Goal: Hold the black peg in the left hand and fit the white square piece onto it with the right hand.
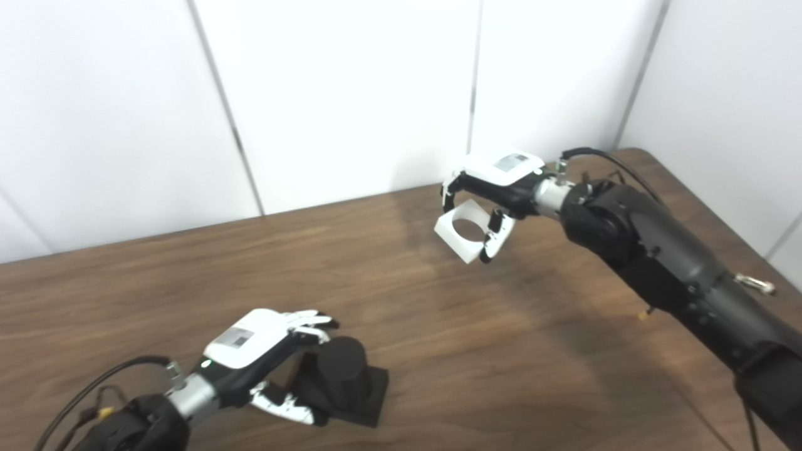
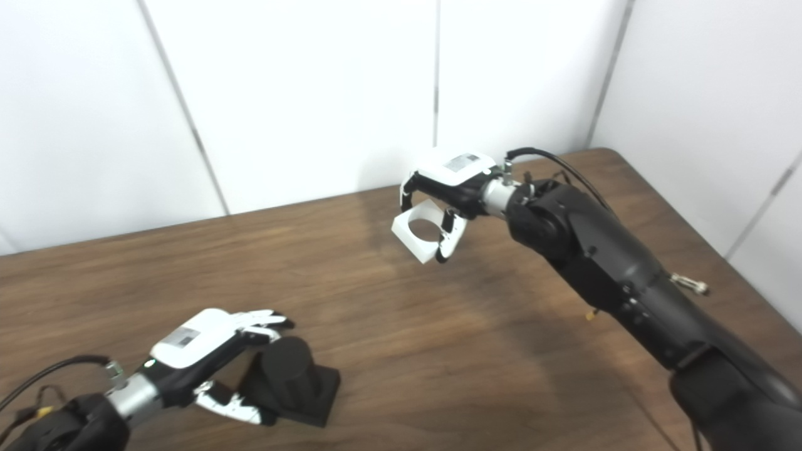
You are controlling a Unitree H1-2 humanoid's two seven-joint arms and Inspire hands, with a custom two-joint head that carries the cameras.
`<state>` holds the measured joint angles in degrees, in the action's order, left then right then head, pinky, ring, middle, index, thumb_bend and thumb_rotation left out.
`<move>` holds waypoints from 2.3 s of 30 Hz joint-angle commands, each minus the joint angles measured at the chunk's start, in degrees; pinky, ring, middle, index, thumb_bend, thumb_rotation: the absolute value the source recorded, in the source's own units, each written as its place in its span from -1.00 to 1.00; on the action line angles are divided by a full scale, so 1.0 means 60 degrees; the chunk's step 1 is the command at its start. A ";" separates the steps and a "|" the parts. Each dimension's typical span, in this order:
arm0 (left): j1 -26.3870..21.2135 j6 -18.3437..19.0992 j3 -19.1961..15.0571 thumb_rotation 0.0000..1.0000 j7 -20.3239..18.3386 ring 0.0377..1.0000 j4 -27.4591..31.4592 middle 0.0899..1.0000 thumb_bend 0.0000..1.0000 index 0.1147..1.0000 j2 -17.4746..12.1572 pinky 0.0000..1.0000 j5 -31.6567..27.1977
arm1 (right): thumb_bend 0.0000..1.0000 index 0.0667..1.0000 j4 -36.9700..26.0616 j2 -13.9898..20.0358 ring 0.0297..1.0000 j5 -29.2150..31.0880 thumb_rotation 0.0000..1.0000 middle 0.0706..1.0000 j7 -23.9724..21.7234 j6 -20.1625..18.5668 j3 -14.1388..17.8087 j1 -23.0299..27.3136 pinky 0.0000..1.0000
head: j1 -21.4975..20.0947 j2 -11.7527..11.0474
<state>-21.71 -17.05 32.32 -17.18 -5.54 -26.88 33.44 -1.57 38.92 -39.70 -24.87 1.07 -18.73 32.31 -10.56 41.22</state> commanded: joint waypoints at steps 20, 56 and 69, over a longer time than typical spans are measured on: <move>-0.0081 0.0768 0.0542 -0.86 -0.1098 0.87 -0.0390 0.76 0.05 -0.15 0.0389 0.75 0.0891 | 0.04 -0.12 -0.1896 0.0013 0.60 0.1304 -0.74 0.50 -0.1204 0.0651 0.0552 0.0558 0.36 | 0.1766 0.0505; -0.0052 0.0968 0.0545 -0.85 -0.1169 0.89 -0.0332 0.77 0.05 -0.15 0.0502 0.74 0.1085 | 0.04 -0.12 -0.3337 -0.1258 0.62 0.2209 -0.73 0.51 -0.2785 0.0015 0.0097 0.0432 0.39 | 0.1599 0.0508; -0.0091 0.0971 0.0539 -0.85 -0.1155 0.89 -0.0367 0.77 0.05 -0.15 0.0571 0.72 0.1062 | 0.04 -0.12 -0.3502 -0.1840 0.64 0.2081 -0.73 0.52 -0.2981 -0.0331 -0.0222 0.0233 0.44 | 0.1646 0.0550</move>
<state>-23.64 -13.01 32.78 -20.28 -5.51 -23.78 35.71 -21.71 28.08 -27.45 -43.54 -1.00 -20.70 31.95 -0.70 44.47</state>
